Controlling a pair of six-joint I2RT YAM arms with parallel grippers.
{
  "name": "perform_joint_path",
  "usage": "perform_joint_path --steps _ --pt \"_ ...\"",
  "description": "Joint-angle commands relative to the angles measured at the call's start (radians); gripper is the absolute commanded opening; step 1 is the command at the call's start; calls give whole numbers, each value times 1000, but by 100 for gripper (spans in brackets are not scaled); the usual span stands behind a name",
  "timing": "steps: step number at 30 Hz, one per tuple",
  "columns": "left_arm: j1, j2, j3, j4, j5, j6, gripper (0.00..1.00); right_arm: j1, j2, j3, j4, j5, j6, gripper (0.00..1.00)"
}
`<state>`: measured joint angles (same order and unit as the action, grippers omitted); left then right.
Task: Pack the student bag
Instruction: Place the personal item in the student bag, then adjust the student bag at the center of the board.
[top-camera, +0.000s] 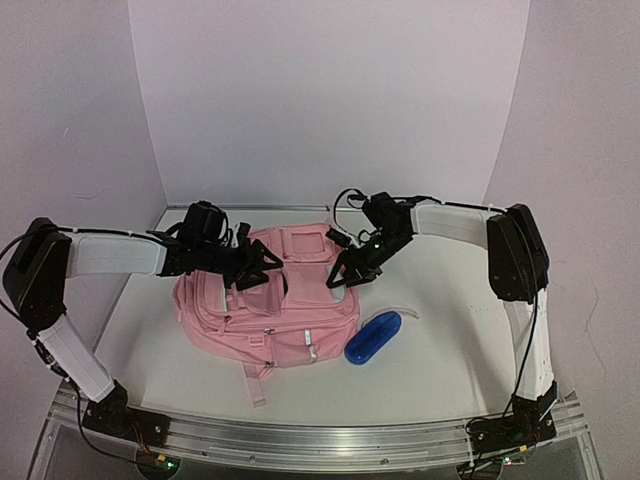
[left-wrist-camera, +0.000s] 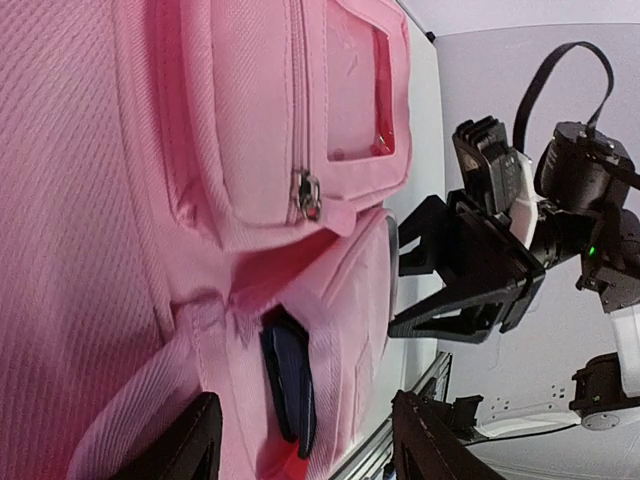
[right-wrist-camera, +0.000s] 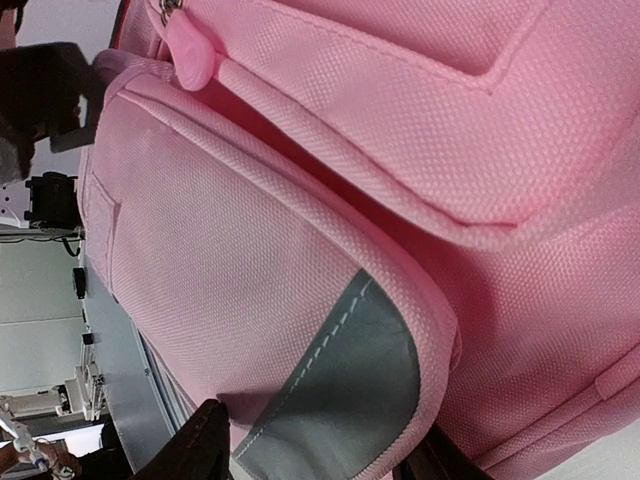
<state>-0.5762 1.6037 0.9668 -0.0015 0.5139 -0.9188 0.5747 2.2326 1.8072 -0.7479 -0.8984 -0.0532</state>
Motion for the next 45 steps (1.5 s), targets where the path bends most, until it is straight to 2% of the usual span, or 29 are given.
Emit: perform_joint_path --steps 1,8,17,22,26,29,31,38,39,42,45 --pt "4 105 100 109 88 0 58 19 -2 -3 7 68 -20 54" --pt "0 164 166 170 176 -4 54 19 4 5 7 73 -21 54" --pt "-20 24 175 10 189 34 49 19 1 0 7 87 -18 53" --pt "-25 -14 166 -8 203 32 46 19 3 -2 7 84 -17 52" --pt "-28 16 166 -3 237 30 44 20 11 7 7 79 -12 52" --pt "-30 15 145 43 235 5 43 19 14 18 7 77 -11 52" --pt "-28 -29 129 24 181 7 42 19 11 22 6 75 -13 52" --pt "-28 -284 106 -339 -123 38 53 21 -66 15 -2 84 -34 57" --pt "-27 -329 90 -378 -174 21 53 21 -89 11 -6 90 -45 60" --pt "-17 -427 27 -502 -283 -52 55 21 -160 -9 -11 77 -75 83" --pt "-11 -459 -28 -584 -311 -87 53 32 -203 4 -8 34 -76 88"
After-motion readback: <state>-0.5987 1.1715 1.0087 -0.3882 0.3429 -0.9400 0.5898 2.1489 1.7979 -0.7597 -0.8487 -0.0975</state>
